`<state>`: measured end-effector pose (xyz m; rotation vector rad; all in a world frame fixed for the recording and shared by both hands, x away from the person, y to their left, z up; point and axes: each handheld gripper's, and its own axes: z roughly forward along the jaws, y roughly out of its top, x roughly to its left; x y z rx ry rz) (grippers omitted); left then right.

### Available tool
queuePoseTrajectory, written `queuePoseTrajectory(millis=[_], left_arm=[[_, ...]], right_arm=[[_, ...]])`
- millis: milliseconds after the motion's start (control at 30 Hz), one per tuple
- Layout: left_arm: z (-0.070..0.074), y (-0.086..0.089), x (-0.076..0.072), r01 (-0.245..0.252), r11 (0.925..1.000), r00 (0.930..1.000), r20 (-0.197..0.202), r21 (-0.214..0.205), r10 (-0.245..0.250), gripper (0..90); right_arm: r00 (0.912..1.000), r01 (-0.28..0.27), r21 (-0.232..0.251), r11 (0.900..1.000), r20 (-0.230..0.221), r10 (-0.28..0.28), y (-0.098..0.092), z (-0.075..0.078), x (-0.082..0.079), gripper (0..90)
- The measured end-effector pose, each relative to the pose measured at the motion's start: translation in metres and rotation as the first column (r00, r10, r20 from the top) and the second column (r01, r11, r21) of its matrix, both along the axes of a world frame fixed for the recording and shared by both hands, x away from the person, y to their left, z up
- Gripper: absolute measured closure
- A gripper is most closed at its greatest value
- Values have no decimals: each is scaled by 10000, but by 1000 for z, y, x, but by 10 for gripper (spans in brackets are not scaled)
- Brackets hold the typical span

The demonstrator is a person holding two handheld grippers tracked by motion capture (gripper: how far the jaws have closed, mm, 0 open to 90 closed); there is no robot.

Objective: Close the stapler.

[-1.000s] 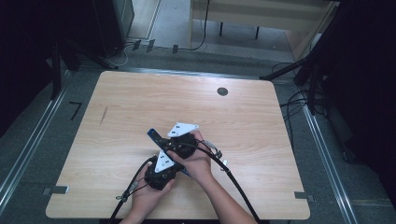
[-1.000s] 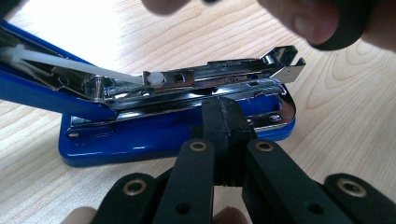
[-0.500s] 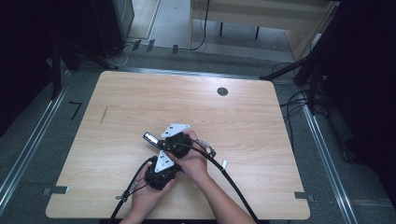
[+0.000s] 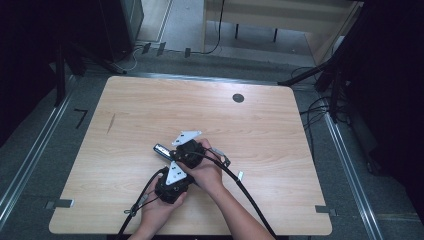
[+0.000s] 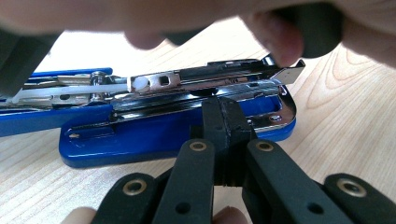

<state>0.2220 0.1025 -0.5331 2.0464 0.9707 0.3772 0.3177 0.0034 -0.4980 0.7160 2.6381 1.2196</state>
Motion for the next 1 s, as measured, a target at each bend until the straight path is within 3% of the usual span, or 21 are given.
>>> queuePoseTrajectory(millis=[533,1000], left_arm=[[0,1,0,54,10000,10000,-56,-48,-54,900],[0,0,-1,39,10000,10000,6,-30,-39,900]], right_arm=[[9963,768,746,9943,316,-793,-47,16,-11,900],[9795,1925,1149,9746,376,-1979,-105,15,-27,900]])
